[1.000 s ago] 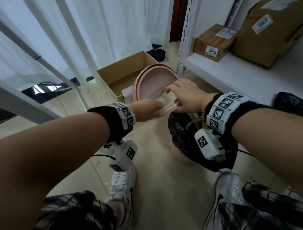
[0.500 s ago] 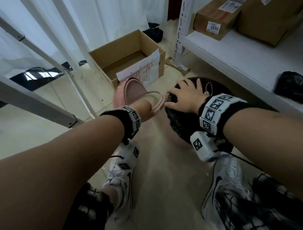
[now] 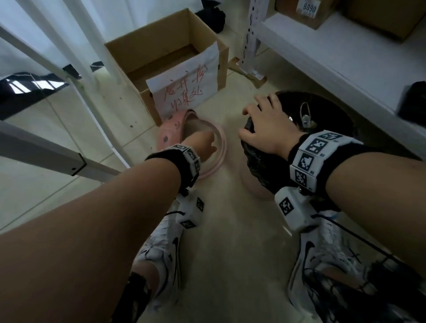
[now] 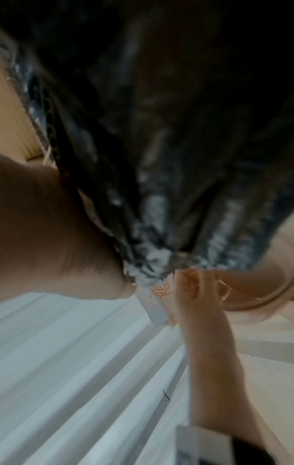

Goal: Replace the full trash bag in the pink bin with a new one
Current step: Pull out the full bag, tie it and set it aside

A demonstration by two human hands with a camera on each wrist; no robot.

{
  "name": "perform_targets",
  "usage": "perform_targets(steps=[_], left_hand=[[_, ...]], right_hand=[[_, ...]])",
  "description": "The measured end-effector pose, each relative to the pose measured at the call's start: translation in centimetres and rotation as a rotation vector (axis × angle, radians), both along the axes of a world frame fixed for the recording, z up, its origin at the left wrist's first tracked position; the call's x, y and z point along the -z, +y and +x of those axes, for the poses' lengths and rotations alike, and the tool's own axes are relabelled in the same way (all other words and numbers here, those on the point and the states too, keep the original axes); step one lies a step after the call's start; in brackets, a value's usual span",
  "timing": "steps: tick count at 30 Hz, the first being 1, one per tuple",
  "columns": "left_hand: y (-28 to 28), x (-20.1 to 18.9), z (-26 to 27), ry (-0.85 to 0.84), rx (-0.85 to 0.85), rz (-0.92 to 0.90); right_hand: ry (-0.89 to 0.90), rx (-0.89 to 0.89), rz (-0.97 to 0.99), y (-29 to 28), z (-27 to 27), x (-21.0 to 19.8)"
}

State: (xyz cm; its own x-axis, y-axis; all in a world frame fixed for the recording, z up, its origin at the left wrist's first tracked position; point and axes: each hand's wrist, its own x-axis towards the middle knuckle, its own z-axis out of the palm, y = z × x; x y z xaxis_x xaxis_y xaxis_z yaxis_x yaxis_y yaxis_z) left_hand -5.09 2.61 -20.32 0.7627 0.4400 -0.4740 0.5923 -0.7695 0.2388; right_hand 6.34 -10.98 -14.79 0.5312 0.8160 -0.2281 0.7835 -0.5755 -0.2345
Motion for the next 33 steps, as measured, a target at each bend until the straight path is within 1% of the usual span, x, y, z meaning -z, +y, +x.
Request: perform_targets(steps=[3,5,8,10,13,16,18,19,21,22,24,27,29,30,32,33], left_hand=[[0.2,-3.1,1.1,-0.053,0.002,0.090],[-0.1,-5.4,2.0,-0.092,-0.035,0.045],[-1.1,-9.6,3.2,-0.167,-0.011,0.022],[-1.9,-11.5,3.7,-0.185,0.013,0.000],[-3.1,-13.0,4.2,-0.132,0.043,-0.009],[-4.6,-13.1,5.6,-0.109,0.039,-0.015],[-5.0,-11.9,6.3,-0.085,-0.036,-0.065],[-5.3,-11.4,6.4,-0.066,-0.073,-0.099],[-5.8,-10.6,6.8,0.015,-0.073,-0.123],[-5.7,-10.3,7.2,0.054,-0.049,-0.110],[-5.4,-10.2,8.0,0.111,0.031,0.007],[-4.7,-9.7,9.0,0.123,0.088,0.138],[-4.0,-9.4,9.1,0.085,0.057,0.165],[-3.4,-9.0,9.1,0.016,0.018,0.160],[-2.6,-8.8,8.7,-0.144,-0.092,0.071],[-2.3,-8.9,8.4,-0.207,-0.155,-0.007]], right_hand=[[-0.075,-0.056,-0.013,0.1,0.4,-1.0],[-0.075,-0.040,0.012,0.1,0.7,-2.2],[-0.114,0.010,0.059,-1.2,1.3,-5.2],[-0.137,0.033,0.037,-2.5,1.8,-6.9],[-0.124,0.060,-0.036,-4.2,2.6,-8.6],[-0.086,0.184,-0.073,-6.7,4.2,-8.5],[-0.036,0.280,-0.118,-8.3,5.1,-7.2],[-0.009,0.314,-0.149,-8.9,5.5,-6.5],[0.036,0.368,-0.211,-9.7,6.4,-5.5],[0.059,0.388,-0.243,-9.8,6.8,-5.0],[0.117,0.412,-0.298,-10.0,7.2,-4.3],[0.178,0.425,-0.335,-9.9,7.0,-3.3],[0.167,0.433,-0.272,-9.7,6.6,-3.0],[0.155,0.437,-0.227,-9.6,6.5,-3.0],[0.122,0.431,-0.142,-9.6,6.3,-3.1],[0.108,0.426,-0.117,-9.7,6.3,-3.2]])
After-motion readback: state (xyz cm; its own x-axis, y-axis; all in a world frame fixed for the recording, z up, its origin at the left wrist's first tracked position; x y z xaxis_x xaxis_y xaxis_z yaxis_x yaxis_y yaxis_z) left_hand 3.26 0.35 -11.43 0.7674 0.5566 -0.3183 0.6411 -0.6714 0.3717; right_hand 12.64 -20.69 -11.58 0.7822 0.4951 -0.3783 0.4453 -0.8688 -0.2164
